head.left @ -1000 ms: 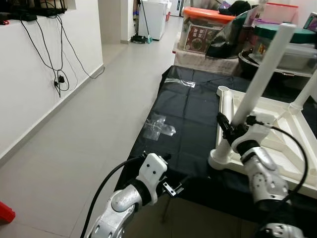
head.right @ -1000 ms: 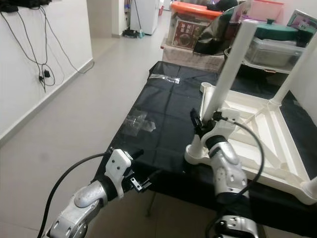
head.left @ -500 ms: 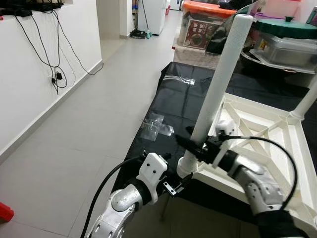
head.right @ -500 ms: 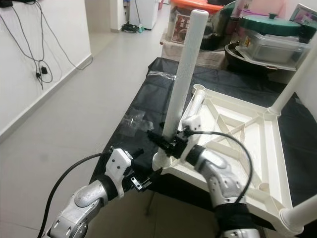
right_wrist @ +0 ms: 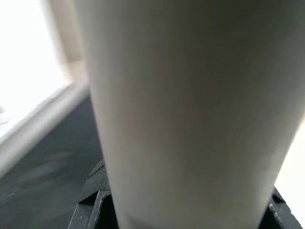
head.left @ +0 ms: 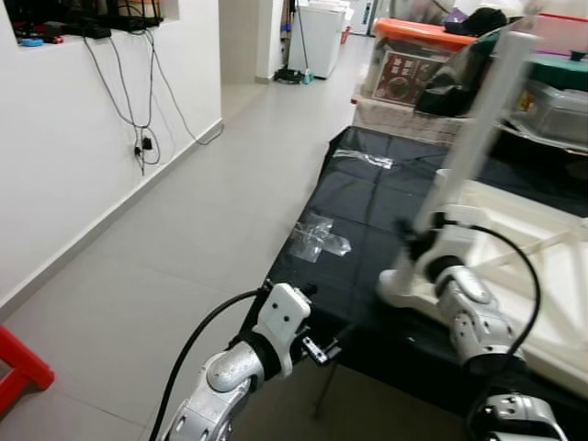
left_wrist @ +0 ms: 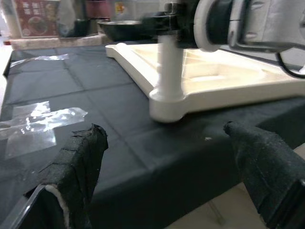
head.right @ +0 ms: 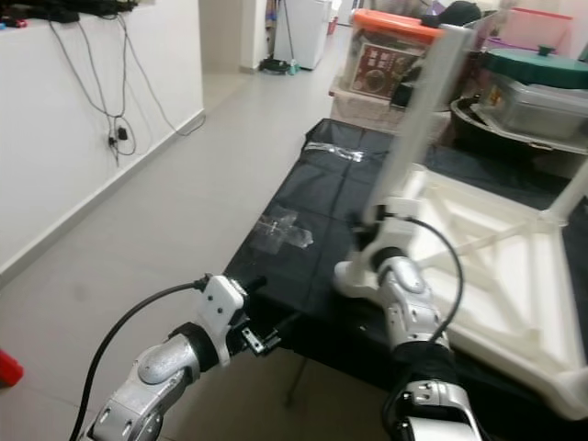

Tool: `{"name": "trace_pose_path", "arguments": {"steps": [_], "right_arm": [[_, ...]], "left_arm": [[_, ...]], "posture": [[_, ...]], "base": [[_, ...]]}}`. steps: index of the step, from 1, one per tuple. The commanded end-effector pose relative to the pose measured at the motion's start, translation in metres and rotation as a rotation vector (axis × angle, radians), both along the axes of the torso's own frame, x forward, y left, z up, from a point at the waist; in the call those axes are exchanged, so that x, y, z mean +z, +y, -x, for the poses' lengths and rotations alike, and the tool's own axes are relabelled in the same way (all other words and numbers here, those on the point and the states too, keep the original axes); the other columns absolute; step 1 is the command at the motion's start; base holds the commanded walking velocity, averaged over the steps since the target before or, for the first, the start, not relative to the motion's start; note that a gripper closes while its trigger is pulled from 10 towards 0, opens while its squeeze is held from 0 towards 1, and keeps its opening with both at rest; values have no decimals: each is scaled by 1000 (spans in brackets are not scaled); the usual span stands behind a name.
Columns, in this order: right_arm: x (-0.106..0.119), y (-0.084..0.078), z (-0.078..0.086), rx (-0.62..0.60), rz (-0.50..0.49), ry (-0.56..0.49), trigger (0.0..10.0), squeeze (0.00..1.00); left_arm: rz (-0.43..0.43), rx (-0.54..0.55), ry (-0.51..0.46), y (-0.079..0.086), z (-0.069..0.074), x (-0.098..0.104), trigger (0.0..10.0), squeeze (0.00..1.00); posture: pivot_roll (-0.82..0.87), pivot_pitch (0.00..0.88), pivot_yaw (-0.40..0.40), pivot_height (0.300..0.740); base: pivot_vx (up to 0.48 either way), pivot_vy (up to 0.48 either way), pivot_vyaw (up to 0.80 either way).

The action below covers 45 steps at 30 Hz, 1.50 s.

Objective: Building children table

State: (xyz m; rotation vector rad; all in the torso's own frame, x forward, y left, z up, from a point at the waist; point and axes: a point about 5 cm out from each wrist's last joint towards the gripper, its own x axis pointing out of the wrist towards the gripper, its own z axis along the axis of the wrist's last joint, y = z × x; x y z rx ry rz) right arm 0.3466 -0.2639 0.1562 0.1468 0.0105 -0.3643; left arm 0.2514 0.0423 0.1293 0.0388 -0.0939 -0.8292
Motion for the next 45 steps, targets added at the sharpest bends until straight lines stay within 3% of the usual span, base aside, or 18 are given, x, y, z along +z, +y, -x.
{"name": "trace_pose_path", "arguments": {"steps": [1,3,7,9,10,11,14,15,18,19,20,26,29,31,37,39,42,45], "right_arm": [[-8,-35,18,-285,-33,43,0,0],[-13,-46,29,-435,-43,60,0,0],[-17,-45,35,-512,-55,69,0,0],[-20,-32,36,-554,-80,64,0,0],[-20,-25,33,-535,-85,60,3529,0],[-18,-18,28,-491,-83,44,10000,27],[-16,-12,24,-466,-64,36,10000,27],[-14,-8,22,-454,-49,30,10000,1000],[-13,-6,23,-497,-3,40,10000,1000],[-13,-5,24,-503,10,44,10000,675],[-14,-1,28,-494,30,43,10000,0],[-25,17,52,-398,75,64,10000,0],[-29,19,57,-382,67,74,10000,0],[-39,28,70,-316,40,105,10000,0],[-44,36,80,-251,38,124,10000,0],[-47,50,86,-128,46,124,10000,0],[-46,91,88,168,92,74,10000,0],[-45,98,87,205,93,59,10000,0]], "left_arm": [[-12,-7,7,-2,2,-3,10000,0],[-13,-8,7,-2,2,-4,10000,0],[-13,-9,7,-1,2,-4,10000,0],[-15,-11,7,-1,2,-4,10000,0],[-16,-11,7,-1,2,-4,10000,0],[-16,-12,8,-1,2,-4,10000,0],[-17,-12,8,-1,2,-4,10000,0],[-17,-13,8,-2,2,-4,10000,0],[-17,-12,8,-2,2,-4,10000,0],[-17,-12,8,-1,2,-4,10000,0],[-17,-11,10,-1,2,-5,10000,0],[-18,-8,22,0,2,-5,10000,0],[-19,-7,24,0,2,-5,10000,0],[-18,2,33,2,1,-6,10000,0],[-18,12,43,4,0,-7,10000,0],[-22,48,55,8,-3,-8,10000,0],[-47,130,106,14,-11,-14,10000,0],[-50,147,119,15,-13,-15,10000,0]], "posture": [[153,0,-119,740],[153,0,-119,740],[151,0,-115,740],[152,0,-114,740],[152,0,-114,740],[152,0,-114,740],[151,0,-115,740],[151,0,-115,740],[151,0,-115,740],[156,0,-121,740],[156,0,-121,740],[143,0,-112,740],[143,0,-112,740],[140,0,-104,740],[137,0,-106,740],[132,0,-102,740],[123,0,-98,740],[126,0,-99,740]], "base": [[0,0,0],[0,0,0],[0,0,0],[0,0,0],[0,0,0],[0,0,0],[0,0,0],[0,0,0],[0,0,0],[0,0,0],[0,0,0],[0,0,0],[0,0,0],[0,0,0],[0,0,0],[0,0,0],[0,0,0],[0,0,0]]}}
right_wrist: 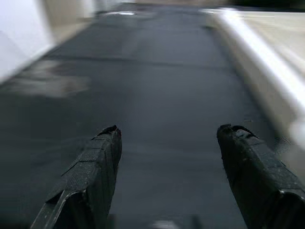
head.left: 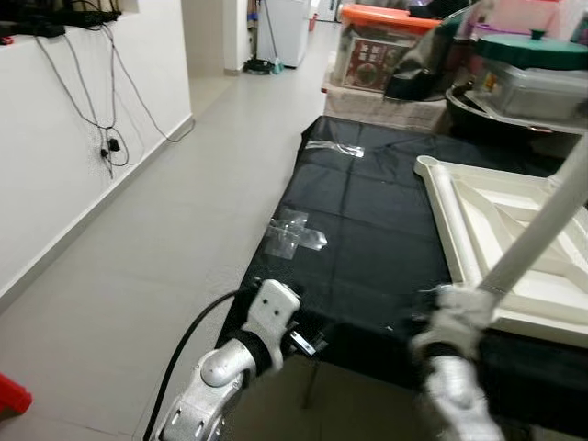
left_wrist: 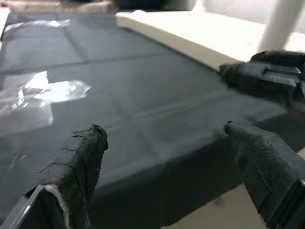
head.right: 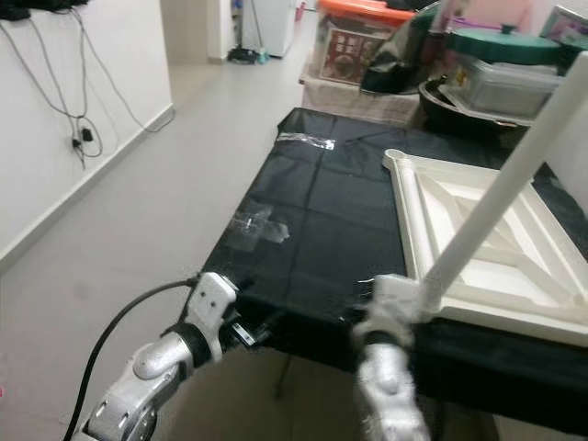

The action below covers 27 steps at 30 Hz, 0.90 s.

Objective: Building children table

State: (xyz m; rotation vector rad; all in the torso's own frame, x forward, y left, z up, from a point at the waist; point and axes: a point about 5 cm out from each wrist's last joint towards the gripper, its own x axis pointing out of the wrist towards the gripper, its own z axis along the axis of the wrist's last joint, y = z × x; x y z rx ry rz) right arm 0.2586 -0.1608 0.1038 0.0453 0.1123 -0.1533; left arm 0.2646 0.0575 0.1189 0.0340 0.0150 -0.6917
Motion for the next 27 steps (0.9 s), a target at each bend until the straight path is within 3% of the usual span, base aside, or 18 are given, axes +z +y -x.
{"name": "trace_pose_path", "arguments": {"steps": [1,4,17,20,27], "right_arm": [[12,0,-4,6,-8,-61,10000,0],[17,1,-9,12,-18,-81,10000,0],[28,-1,-30,-11,-10,-134,10000,0],[33,0,-40,-13,-10,-151,10000,0],[38,4,-48,-4,-16,-170,10000,0]], "left_arm": [[-11,28,45,2,-1,-6,10000,0],[12,49,71,4,-2,-8,10000,0],[22,59,104,5,-4,-9,10000,0],[61,106,128,8,-6,-9,10000,0],[40,82,112,5,-4,-8,10000,0]], "posture": [[126,0,-99,740],[134,0,-101,740],[135,0,-99,740],[139,0,-104,740],[141,0,-107,740]], "base": [[0,0,0],[0,0,0],[354,-286,0],[0,0,0],[0,0,0]]}}
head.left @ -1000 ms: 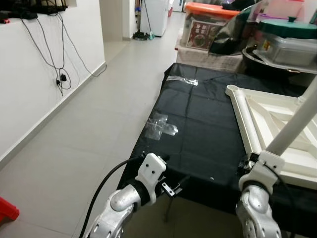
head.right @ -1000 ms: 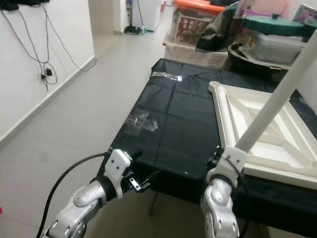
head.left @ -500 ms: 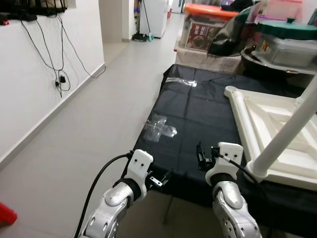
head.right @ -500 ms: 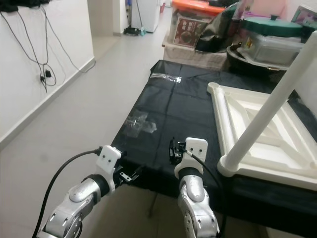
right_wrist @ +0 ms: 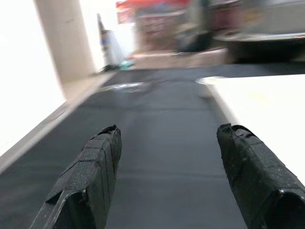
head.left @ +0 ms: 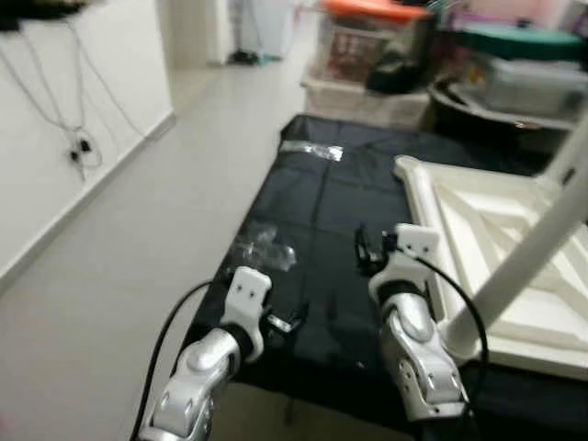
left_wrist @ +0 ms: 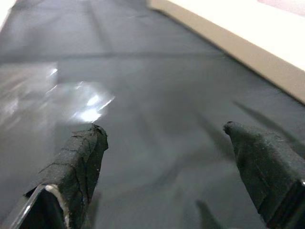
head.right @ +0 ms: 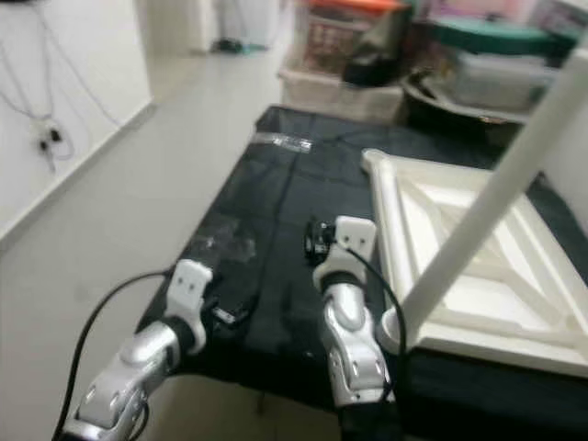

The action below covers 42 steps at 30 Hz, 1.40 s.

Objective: Building children table

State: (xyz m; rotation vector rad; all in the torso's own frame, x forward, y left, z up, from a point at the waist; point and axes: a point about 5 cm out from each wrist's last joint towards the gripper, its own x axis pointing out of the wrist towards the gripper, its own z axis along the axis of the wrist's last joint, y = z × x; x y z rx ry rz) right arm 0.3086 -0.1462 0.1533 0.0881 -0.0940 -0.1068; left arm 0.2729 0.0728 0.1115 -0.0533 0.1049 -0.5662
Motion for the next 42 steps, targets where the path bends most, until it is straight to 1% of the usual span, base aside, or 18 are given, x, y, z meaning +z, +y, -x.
{"name": "trace_pose_path", "arguments": {"steps": [1,4,6,8,14,17,20,22,24,25,28,31,34,35,37,40,41,42], "right_arm": [[-11,-11,1,-46,10,37,10000,0],[-10,-15,2,-102,29,30,10000,0],[-13,-29,5,-237,61,51,10000,0],[-15,-35,6,-282,44,60,10000,0],[-27,-80,31,-620,56,152,10000,0],[-28,-84,34,-650,54,167,10000,0],[-32,-97,45,-732,53,208,10000,0],[-28,-95,39,-675,-17,177,10000,0],[-18,-87,23,-554,-48,128,10000,0],[-13,-84,15,-509,-39,125,10000,0],[-9,-82,7,-480,-23,133,10000,0],[7,-90,-18,-410,18,156,10000,0],[11,-99,-30,-388,48,214,10000,0],[11,-99,-30,-388,48,214,10000,0],[7,-109,-35,-378,63,299,10000,0],[7,-109,-35,-378,63,299,10000,0],[4,-116,-38,-362,75,356,10000,0],[4,-116,-38,-362,75,356,10000,0]], "left_arm": [[-10,-48,1,-11,5,-1,10000,0],[-12,-50,5,-11,5,-2,10000,0],[-12,-51,6,-11,6,-2,10000,0],[-12,-51,7,-11,6,-2,10000,0],[-13,-53,11,-11,8,-2,10000,0],[-13,-53,11,-11,8,-2,10000,0],[-17,-62,14,-11,9,-2,10000,0],[-17,-65,16,-11,10,-2,10000,0],[-19,-71,18,-11,10,-3,10000,0],[-19,-77,18,-12,11,-2,10000,0],[-20,-83,17,-12,11,-1,10000,0],[-11,-95,13,-15,14,3,10000,0],[-6,-98,15,-15,17,5,10000,0],[-6,-98,15,-15,17,5,10000,0],[1,-108,16,-15,22,8,10000,0],[1,-108,16,-15,22,8,10000,0],[2,-116,16,-14,25,9,10000,0],[2,-116,16,-14,25,9,10000,0]], "posture": [[141,0,-107,740],[144,0,-111,740],[143,0,-110,740],[143,0,-110,740],[138,0,-108,740],[138,0,-108,740],[133,0,-101,740],[128,0,-94,740],[128,0,-94,740],[135,0,-99,740],[135,0,-99,740],[138,0,-105,740],[139,0,-108,740],[139,0,-108,740],[142,0,-109,740],[142,0,-109,740],[144,0,-112,740],[144,0,-112,740]], "base": [[0,0,0],[0,0,0],[0,0,0],[0,0,0],[0,0,0],[0,0,0],[0,0,0],[0,0,0],[0,0,0],[0,0,0],[0,0,0],[0,0,0],[0,0,0],[0,0,0],[0,0,0],[0,0,0],[0,0,0],[0,0,0]]}}
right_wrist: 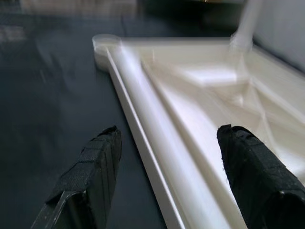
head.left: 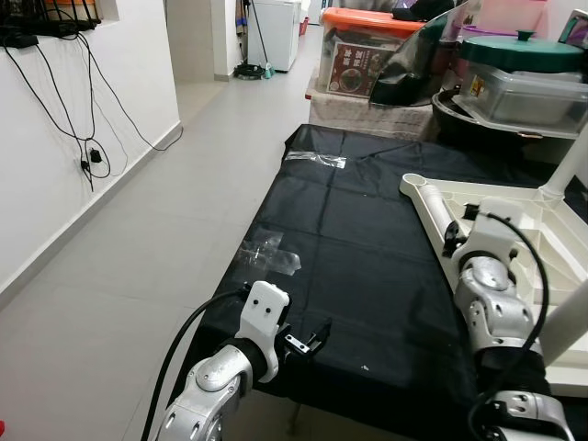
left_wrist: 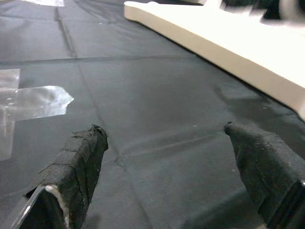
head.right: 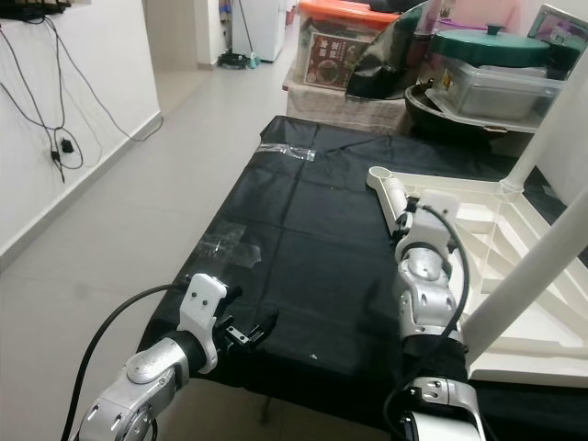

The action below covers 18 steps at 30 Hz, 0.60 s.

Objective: Building children table

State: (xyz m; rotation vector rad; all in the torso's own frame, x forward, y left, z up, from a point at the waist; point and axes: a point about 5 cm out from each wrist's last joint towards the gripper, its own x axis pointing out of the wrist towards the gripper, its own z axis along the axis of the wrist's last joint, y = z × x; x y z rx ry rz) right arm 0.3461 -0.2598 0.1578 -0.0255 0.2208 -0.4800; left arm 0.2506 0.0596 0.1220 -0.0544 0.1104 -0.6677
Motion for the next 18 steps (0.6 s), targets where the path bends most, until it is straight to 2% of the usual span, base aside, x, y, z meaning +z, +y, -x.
{"name": "trace_pose_path", "arguments": {"steps": [1,2,3,4,5,7,10,13,18], "right_arm": [[-1,-2,-1,2,-6,21,10000,0],[-7,-10,-2,21,-28,100,10000,0],[-7,-10,-2,21,-28,100,10000,0],[-14,-15,-2,53,-73,180,10000,0],[-14,-15,-2,53,-73,180,10000,0],[-21,-18,-1,114,-106,268,10000,0],[-22,-18,0,129,-104,284,10000,0],[-23,-16,-3,185,-121,333,10000,0],[-23,-15,-7,219,-137,357,10000,0]], "left_arm": [[-4,-14,12,-1,3,-1,10000,0],[-9,-26,8,0,8,1,10000,0],[-9,-26,8,0,8,1,10000,0],[-15,-38,9,1,14,3,10000,0],[-15,-38,9,1,14,3,10000,0],[-9,-45,7,4,24,10,10000,0],[-5,-44,5,5,27,12,10000,0],[-5,-60,7,7,40,18,10000,0],[-4,-62,25,8,47,20,10000,0]], "posture": [[144,0,-112,740],[140,20,-113,740],[140,20,-113,740],[137,56,-117,740],[137,56,-117,740],[136,118,-120,740],[136,118,-120,740],[133,174,-118,740],[128,194,-119,740]], "base": [[0,0,0],[0,0,0],[0,0,0],[0,0,0],[0,0,0],[0,0,0],[0,0,0],[0,0,0],[0,0,0]]}}
